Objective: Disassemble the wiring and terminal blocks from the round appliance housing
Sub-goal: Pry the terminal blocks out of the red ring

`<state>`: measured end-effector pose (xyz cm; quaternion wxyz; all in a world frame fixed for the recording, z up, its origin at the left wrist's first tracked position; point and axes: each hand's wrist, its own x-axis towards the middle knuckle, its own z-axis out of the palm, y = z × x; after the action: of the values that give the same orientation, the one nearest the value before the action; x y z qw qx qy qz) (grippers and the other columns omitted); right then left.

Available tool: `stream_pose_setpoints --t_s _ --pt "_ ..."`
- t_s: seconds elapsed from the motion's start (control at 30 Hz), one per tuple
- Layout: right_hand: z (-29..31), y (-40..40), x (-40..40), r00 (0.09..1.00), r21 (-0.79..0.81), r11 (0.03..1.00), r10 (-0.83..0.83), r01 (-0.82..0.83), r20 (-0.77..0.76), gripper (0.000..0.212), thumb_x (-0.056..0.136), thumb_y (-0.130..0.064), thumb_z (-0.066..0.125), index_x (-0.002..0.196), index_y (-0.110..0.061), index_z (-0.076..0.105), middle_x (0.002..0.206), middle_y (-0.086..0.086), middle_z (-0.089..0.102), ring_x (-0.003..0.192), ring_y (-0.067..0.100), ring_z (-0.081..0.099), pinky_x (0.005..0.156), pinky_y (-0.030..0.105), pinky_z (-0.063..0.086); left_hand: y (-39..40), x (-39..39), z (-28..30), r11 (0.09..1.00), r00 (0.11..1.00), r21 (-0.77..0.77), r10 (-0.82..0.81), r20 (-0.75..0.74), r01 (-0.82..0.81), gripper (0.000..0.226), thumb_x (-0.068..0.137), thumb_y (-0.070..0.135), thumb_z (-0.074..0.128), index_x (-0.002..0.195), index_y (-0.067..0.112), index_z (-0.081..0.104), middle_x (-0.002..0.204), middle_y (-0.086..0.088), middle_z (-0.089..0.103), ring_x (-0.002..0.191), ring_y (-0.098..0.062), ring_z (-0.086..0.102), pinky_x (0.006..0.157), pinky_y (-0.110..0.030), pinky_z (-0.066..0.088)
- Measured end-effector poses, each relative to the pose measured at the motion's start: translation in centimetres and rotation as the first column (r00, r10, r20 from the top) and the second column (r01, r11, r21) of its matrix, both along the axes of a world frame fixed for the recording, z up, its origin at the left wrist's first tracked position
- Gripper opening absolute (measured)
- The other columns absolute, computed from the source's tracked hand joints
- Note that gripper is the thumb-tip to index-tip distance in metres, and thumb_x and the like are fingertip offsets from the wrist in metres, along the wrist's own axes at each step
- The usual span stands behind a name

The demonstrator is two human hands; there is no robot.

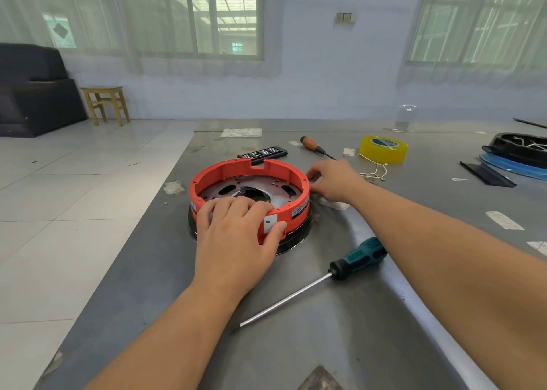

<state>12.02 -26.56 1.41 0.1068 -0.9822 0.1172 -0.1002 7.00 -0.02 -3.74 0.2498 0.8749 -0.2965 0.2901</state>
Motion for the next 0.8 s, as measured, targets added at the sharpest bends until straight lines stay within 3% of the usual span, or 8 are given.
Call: stream_pose_setpoints --t_s 0.3,0.47,0.53,0.63,0.7,0.8 --pt "-0.8 -0.6 0.7 0.996 -0.023 0.996 -0.084 0.083 -0.022 0.033 0.091 -0.042 0.071 0.121 -0.029 0.068 0.121 -0.004 0.070 0.110 0.018 0.064 0.096 0.042 0.056 -0.1 0.2 -0.2 1.000 1.000 -0.016 -0.005 -0.001 0.005 0.032 0.091 0.052 0.060 0.108 0.030 0.075 0.107 0.008 0.069 0.109 -0.023 0.059 0.106 -0.045 0.034" --pt "-0.3 -0.1 -0.4 0.998 -0.033 0.998 -0.062 0.061 -0.019 0.050 0.093 -0.044 0.068 0.138 -0.027 0.057 0.137 -0.002 0.063 0.123 0.020 0.058 0.103 0.044 0.051 0.0 0.2 -0.1 1.000 1.000 -0.009 -0.006 -0.007 0.006 0.033 0.091 0.053 0.060 0.109 0.030 0.075 0.109 0.007 0.070 0.113 -0.024 0.059 0.108 -0.046 0.033" --pt "0.4 0.5 -1.8 0.999 -0.027 0.999 -0.031 0.031 0.013 0.049 0.095 -0.048 0.065 0.138 -0.026 0.057 0.138 -0.002 0.062 0.125 0.020 0.057 0.105 0.045 0.049 0.0 0.2 -0.1 1.000 1.000 -0.003 -0.005 -0.012 0.005 0.034 0.091 0.053 0.059 0.110 0.030 0.074 0.112 0.007 0.070 0.115 -0.024 0.058 0.109 -0.046 0.031" --pt "1.3 2.0 -5.5 0.995 -0.223 0.973 0.071 -0.055 0.064 0.039 0.097 -0.053 0.057 0.129 -0.031 0.063 0.130 -0.005 0.065 0.122 0.019 0.057 0.104 0.046 0.045 0.0 0.2 0.1 1.000 1.000 -0.003 -0.009 -0.023 0.009 0.037 0.090 0.056 0.058 0.112 0.031 0.074 0.114 0.007 0.070 0.118 -0.024 0.057 0.110 -0.046 0.029" --pt "1.1 3.3 -9.0 0.977 -0.222 0.967 0.158 -0.123 0.146 0.036 0.098 -0.054 0.050 0.119 -0.032 0.068 0.118 -0.008 0.068 0.114 0.017 0.059 0.100 0.043 0.046 0.0 0.2 0.2 1.000 0.999 0.001 -0.016 -0.028 0.016 0.039 0.089 0.058 0.057 0.113 0.031 0.073 0.116 0.007 0.069 0.120 -0.023 0.056 0.111 -0.045 0.028" --pt "-0.5 4.9 -14.4 0.965 -0.184 0.965 0.217 -0.188 0.150 0.051 0.096 -0.066 0.030 0.114 -0.036 0.066 0.115 -0.013 0.067 0.114 0.012 0.059 0.101 0.041 0.043 0.2 0.0 0.3 0.999 0.999 0.009 -0.037 -0.038 0.037 0.046 0.087 0.063 0.057 0.119 0.033 0.071 0.120 0.009 0.068 0.124 -0.022 0.055 0.113 -0.045 0.028"
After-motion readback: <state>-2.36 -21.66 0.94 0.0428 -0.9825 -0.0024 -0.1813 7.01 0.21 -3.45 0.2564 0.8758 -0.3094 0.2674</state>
